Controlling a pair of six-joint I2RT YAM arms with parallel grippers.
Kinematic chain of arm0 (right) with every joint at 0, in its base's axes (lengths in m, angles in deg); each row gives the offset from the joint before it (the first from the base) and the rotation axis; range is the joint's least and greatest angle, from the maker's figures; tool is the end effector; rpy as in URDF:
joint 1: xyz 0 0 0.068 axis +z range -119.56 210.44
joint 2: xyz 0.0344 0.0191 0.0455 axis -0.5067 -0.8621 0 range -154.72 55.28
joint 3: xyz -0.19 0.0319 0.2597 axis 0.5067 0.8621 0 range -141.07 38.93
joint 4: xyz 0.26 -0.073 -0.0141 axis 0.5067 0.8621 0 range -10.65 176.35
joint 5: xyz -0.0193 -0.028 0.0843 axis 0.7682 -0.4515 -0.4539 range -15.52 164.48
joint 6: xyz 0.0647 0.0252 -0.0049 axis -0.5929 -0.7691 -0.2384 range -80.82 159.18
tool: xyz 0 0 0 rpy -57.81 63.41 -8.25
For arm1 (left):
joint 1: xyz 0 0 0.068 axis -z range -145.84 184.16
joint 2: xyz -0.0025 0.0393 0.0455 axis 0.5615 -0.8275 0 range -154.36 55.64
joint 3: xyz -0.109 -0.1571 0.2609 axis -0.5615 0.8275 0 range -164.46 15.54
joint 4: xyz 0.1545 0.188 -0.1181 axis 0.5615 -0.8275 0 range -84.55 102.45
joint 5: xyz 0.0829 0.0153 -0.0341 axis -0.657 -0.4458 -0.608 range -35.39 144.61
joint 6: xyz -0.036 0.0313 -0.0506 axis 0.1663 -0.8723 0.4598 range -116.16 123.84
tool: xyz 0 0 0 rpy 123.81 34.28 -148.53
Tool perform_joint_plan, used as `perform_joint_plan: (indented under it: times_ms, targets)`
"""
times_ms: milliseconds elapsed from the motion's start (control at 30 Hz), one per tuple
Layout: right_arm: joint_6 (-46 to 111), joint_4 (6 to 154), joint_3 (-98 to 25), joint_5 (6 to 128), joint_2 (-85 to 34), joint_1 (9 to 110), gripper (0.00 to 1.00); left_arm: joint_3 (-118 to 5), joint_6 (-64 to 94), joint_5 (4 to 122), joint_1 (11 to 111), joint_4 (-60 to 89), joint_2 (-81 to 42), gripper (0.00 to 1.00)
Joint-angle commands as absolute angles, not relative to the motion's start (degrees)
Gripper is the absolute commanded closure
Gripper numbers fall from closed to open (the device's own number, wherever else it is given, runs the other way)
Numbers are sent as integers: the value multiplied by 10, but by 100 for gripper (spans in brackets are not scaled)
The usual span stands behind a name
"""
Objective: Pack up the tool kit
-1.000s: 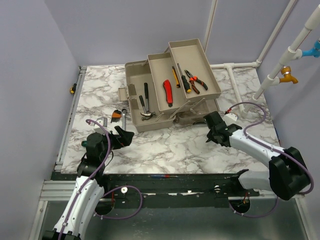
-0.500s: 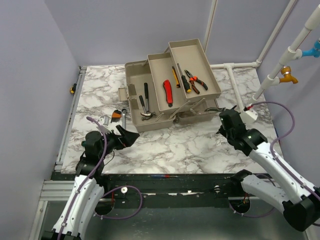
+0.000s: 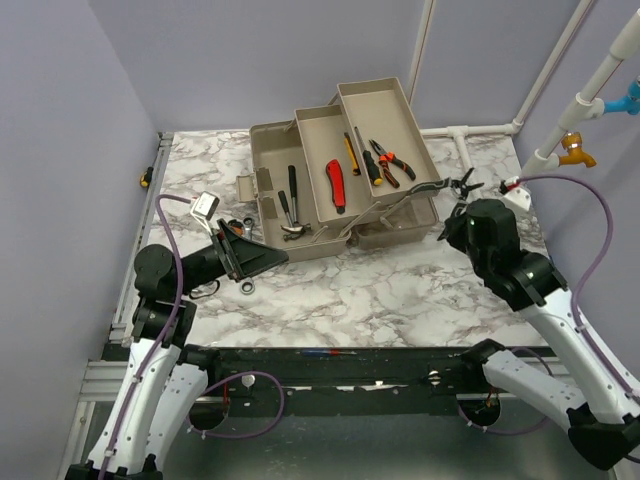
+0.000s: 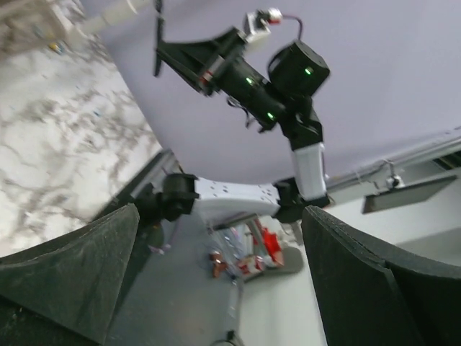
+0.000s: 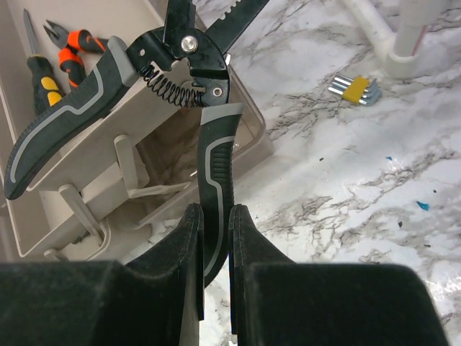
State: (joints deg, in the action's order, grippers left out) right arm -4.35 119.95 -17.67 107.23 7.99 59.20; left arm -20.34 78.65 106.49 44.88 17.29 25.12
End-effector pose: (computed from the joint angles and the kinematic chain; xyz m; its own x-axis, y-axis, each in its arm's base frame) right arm 0.1471 0.0458 0.3828 -0.3295 0.4799 -0.8131 0.3140 0.8679 0.3849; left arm 0.0927 -0.0628 0.3769 -0.7995 -0.4548 -0.3923 0.3972 0.0895 -0.9133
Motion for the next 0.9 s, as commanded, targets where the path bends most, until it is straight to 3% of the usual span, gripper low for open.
perform_joint_plan:
  times_ms: [0,133,367,533,733,867]
  targets:
    - [6,1131,-212,1027,26,590,99,-206,911,1158,458,277,221,1]
    - [25,1102,-260,966,-47,590,99,-183,953,1173,456,368,215,3]
    - [53,1052,-324,828,-151,611,99,-217,730,1087,451,101,200,7]
    - [89,1050,-415,816,-269,687,99,-250,539,996,452,-61,205,3]
    - [138,1097,-559,838,-425,758,99,-217,475,926,452,-63,214,2]
    - [170,1150,-654,882,-501,794,99,-211,435,810,451,-109,219,2]
